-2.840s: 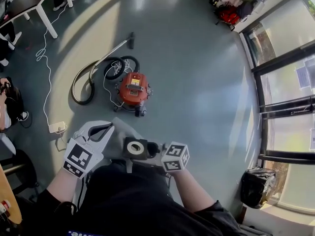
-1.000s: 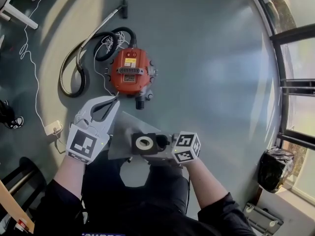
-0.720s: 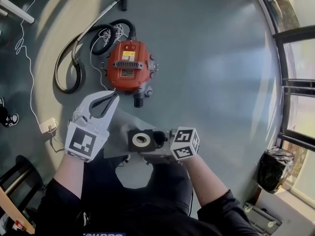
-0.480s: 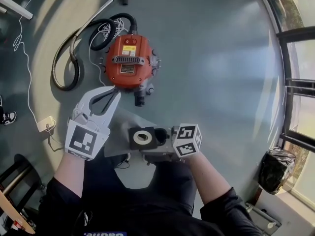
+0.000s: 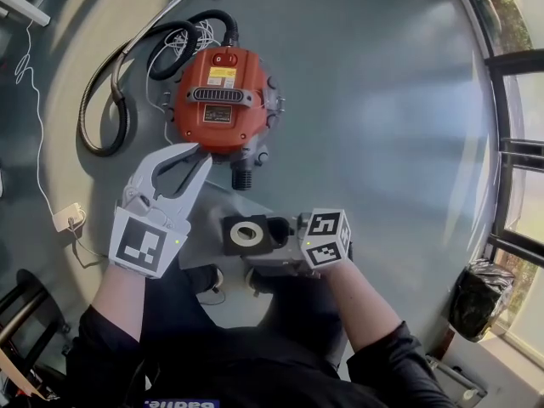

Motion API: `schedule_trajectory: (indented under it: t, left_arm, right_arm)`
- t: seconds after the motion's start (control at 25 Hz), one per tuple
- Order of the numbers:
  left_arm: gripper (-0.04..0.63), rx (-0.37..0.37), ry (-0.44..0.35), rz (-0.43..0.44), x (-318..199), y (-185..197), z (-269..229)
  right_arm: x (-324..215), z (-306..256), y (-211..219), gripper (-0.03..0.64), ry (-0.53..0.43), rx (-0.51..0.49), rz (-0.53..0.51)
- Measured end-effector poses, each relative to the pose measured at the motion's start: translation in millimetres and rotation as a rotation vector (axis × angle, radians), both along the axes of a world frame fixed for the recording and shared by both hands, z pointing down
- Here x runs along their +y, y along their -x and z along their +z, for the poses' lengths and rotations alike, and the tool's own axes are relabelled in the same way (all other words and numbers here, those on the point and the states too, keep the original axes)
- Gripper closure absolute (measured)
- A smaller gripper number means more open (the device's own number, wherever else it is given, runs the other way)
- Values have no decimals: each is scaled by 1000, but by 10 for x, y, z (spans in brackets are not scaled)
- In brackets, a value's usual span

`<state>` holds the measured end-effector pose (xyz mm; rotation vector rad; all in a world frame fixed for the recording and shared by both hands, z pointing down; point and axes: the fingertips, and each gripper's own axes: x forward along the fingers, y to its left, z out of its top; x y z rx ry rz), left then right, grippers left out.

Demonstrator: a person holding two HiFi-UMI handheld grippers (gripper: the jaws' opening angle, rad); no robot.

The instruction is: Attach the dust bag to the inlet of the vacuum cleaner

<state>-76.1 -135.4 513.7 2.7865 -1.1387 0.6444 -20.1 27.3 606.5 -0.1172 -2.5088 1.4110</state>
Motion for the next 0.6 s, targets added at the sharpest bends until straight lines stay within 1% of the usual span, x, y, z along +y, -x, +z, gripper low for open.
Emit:
schedule_trajectory:
  t: [0.28,0.44,0.6]
  left_arm:
    - [497,-17,-70,9,-114,15,286]
    - [494,-9,-99,20,-158,1,450]
    - [489,2,-131,14,-254,9,617]
  right_arm:
    - [-72,395,46,307,16,-17,-15]
    - [-131,600,42,307,42,-33,-15]
    - [-200,817,50,307,47,-38,-19]
